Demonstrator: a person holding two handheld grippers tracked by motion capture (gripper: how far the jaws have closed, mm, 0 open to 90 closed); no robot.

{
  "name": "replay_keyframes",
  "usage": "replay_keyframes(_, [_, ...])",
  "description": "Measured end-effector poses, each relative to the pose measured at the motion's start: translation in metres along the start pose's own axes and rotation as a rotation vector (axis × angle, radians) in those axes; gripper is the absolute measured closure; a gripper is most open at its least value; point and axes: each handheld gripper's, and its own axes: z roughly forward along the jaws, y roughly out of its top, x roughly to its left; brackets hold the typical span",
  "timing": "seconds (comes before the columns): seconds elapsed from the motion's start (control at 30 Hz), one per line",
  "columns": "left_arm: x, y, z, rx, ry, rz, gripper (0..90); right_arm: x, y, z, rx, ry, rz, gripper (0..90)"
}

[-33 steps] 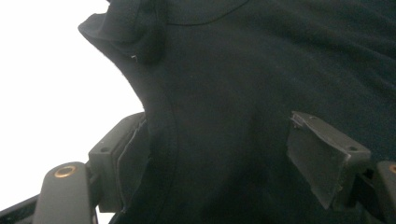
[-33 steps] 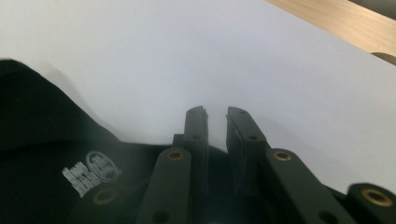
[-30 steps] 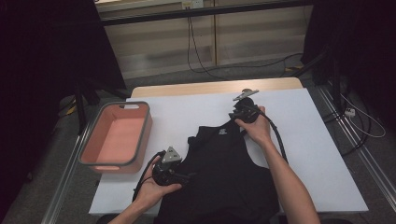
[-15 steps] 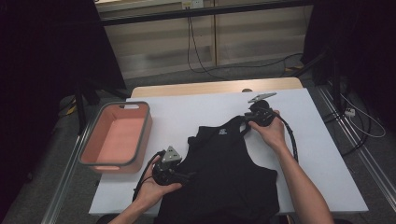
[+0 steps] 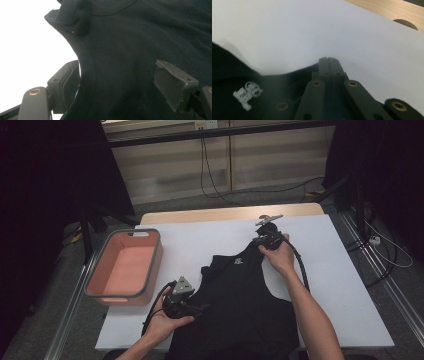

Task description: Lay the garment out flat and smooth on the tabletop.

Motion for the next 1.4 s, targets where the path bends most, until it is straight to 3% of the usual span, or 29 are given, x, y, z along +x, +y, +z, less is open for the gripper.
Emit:
replay_keyframes(0.27, [0.0, 0.0, 0.0, 0.0, 0.001, 0.002, 22.2, 0.005, 0.002, 0.019, 0.006, 0.002, 0.016, 89.9])
replay_keyframes(0.33, [0.0, 0.0, -0.001, 0.001, 0.002, 0.002, 22.2, 0.006, -0.001, 0.021, 0.018, 0.018, 0.012, 84.5])
replay_keyframes(0.4, [0.001, -0.001, -0.002, 0.001, 0.005, -0.002, 22.0, 0.005, -0.002, 0.019, 0.012, 0.033, 0.027, 72.6])
replay_keyframes(0.47, [0.001, -0.001, -0.002, -0.005, 0.02, -0.005, 21.8, 0.008, -0.003, 0.011, -0.021, 0.029, 0.008, 67.1])
replay_keyframes(0.53, [0.002, -0.001, -0.003, -0.011, 0.01, -0.01, 21.5, 0.015, -0.004, 0.0, -0.059, 0.057, -0.006, 61.7])
replay_keyframes(0.67, [0.004, -0.001, -0.005, -0.018, 0.017, -0.016, 19.6, 0.04, -0.012, -0.015, -0.066, 0.126, -0.093, 65.8])
replay_keyframes(0.77, [0.004, -0.001, -0.006, -0.025, 0.034, -0.023, 16.8, 0.062, -0.017, -0.021, -0.065, 0.212, -0.126, 69.6])
replay_keyframes(0.97, [0.002, -0.001, -0.005, -0.029, 0.034, -0.028, 14.3, 0.099, -0.021, -0.013, -0.049, 0.304, -0.187, 69.5])
replay_keyframes(1.17, [0.003, -0.001, -0.005, -0.021, 0.028, -0.021, 14.8, 0.113, -0.022, 0.002, -0.059, 0.345, -0.18, 64.4])
replay_keyframes(1.27, [0.002, -0.001, -0.005, -0.015, 0.025, -0.013, 15.2, 0.118, -0.022, 0.01, -0.042, 0.341, -0.178, 63.4])
replay_keyframes(1.33, [0.001, -0.001, -0.003, -0.014, 0.028, -0.012, 15.3, 0.119, -0.02, 0.011, -0.045, 0.336, -0.176, 67.6])
replay_keyframes(1.4, [0.0, -0.001, -0.002, -0.008, 0.029, -0.007, 15.4, 0.118, -0.018, 0.012, -0.041, 0.322, -0.179, 78.1])
